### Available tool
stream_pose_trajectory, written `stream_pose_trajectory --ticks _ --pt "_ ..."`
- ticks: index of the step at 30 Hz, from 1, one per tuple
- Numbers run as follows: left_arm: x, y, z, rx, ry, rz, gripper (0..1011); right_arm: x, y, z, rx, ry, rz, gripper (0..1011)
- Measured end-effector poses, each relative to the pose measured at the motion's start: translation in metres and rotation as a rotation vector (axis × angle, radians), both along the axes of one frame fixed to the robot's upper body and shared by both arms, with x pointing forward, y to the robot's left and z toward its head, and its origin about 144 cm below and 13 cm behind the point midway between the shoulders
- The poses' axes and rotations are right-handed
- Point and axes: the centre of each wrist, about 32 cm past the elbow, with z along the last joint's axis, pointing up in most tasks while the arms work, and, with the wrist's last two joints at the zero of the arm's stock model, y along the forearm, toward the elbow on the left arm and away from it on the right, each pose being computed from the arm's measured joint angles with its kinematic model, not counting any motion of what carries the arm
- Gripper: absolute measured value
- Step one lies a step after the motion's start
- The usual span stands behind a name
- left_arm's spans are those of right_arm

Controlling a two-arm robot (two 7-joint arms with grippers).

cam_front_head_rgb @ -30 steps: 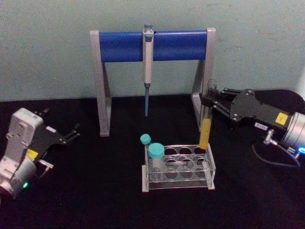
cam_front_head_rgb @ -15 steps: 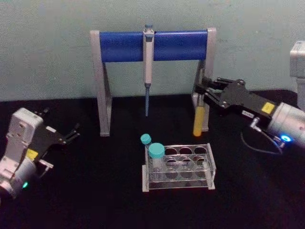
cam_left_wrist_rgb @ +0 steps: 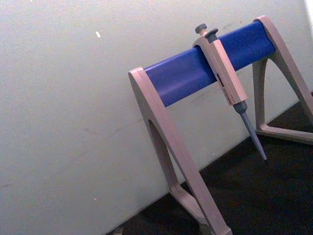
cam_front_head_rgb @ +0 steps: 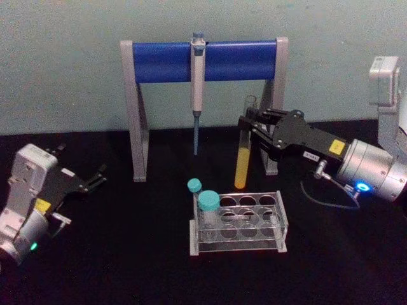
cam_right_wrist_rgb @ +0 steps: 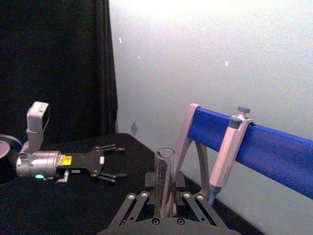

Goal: Pick up the test tube from the test tube rack, shake it, then place it back into the test tube rack.

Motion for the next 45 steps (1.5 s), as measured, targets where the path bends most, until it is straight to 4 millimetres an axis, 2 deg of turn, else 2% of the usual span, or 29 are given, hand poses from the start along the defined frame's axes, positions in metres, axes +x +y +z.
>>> stream_pose_trajectory --ticks 13,45 --pt "0.000 0.000 0.000 0.000 0.000 0.000 1001 -0.003 -0.007 -0.004 -0.003 0.010 0.012 229" --pt "0.000 0.000 0.000 0.000 0.000 0.000 1001 -0.002 -0.009 -0.025 -0.068 0.061 -0.020 229"
